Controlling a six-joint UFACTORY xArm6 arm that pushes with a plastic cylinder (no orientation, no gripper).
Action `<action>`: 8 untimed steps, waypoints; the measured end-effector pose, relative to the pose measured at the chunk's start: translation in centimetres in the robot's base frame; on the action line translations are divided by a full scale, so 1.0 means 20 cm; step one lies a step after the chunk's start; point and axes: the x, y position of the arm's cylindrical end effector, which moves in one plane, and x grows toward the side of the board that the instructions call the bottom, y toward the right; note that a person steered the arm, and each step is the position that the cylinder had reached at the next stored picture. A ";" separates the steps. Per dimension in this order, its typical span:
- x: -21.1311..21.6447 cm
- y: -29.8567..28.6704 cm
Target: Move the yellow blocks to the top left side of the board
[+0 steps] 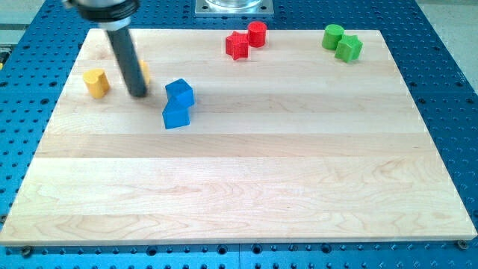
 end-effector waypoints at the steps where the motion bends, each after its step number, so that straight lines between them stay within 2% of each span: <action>1: -0.09 0.21; 3: -0.12 -0.18; 5: 0.22 -0.16; 6: 0.34 -0.35; 8: -0.01 -0.46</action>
